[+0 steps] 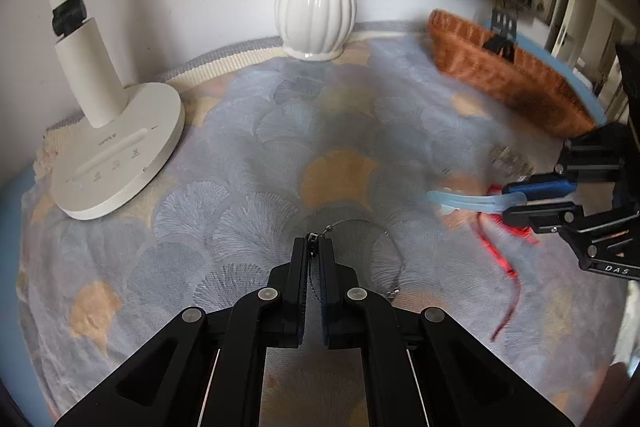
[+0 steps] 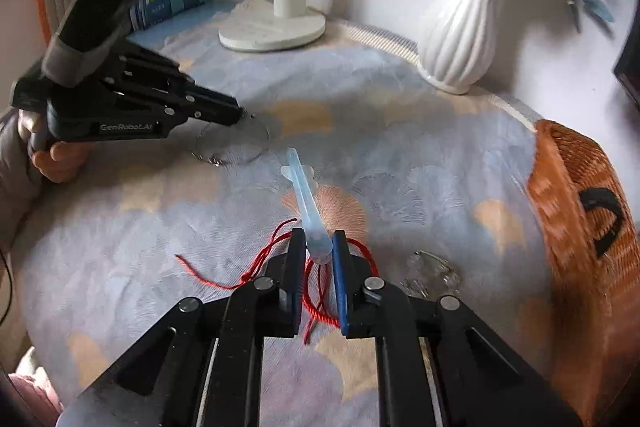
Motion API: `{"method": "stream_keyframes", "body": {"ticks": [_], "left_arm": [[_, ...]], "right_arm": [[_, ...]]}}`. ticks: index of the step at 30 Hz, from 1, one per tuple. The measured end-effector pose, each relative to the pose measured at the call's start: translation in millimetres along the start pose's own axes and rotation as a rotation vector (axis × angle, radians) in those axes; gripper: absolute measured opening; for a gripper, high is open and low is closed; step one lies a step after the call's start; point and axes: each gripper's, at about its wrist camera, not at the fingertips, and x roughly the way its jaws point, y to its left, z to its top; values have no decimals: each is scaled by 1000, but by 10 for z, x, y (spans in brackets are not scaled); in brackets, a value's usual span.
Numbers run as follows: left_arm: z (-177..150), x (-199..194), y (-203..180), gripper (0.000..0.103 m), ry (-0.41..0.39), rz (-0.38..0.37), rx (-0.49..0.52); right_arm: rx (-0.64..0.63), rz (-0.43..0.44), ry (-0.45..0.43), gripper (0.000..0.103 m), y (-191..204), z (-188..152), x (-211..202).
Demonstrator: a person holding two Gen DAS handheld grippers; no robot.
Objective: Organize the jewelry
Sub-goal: 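Grasp the silver wire bracelet with the left tool while the right tool grasps the light blue hair clip, then carry the wire bracelet and blue clip into the wicker basket and open both tools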
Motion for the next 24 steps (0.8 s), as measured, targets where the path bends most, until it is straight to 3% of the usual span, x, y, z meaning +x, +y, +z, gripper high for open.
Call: {"method": "stream_keyframes", "body": {"ticks": [6, 12, 18, 24], "left_arm": [[68, -259, 140, 5, -73, -111, -99], [268, -682, -41, 5, -162, -155, -73], [637, -1016, -576, 5, -225, -157, 31], [1116, -1027, -1179, 5, -261, -194, 106]], "right_arm": [[46, -31, -61, 15, -98, -57, -475], [119, -69, -114, 15, -406, -205, -967], [224, -135, -174, 15, -849, -426, -1376], [378, -251, -223, 15, -1564, -626, -1780]]}}
